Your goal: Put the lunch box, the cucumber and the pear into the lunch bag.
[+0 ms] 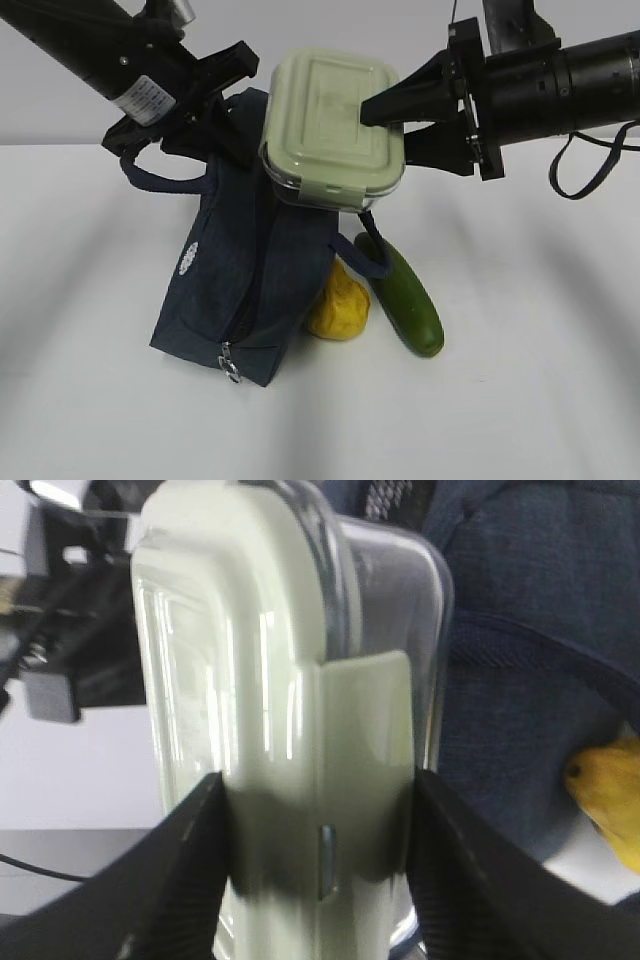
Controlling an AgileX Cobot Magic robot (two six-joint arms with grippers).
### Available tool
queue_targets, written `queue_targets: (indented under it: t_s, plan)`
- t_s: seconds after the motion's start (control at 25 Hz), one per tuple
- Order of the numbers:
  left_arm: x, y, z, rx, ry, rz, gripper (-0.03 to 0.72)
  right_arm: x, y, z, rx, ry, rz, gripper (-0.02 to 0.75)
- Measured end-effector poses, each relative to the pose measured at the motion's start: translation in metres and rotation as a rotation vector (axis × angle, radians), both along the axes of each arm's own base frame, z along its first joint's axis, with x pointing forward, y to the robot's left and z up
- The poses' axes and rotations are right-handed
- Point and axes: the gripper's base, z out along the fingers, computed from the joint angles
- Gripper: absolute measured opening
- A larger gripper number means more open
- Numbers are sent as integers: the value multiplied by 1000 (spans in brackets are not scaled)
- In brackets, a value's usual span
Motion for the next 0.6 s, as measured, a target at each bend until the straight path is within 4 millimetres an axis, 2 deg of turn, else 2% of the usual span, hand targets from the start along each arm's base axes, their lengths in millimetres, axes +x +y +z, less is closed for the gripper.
queue_targets:
  t_s: [0.36, 0.6]
  plan:
    - [0, 0, 0, -4, 0, 2, 1, -5, -5, -14, -172, 75, 30, 384]
    - [-1, -5, 4, -69, -10, -25, 1, -5, -3, -16, -194, 102, 20, 384]
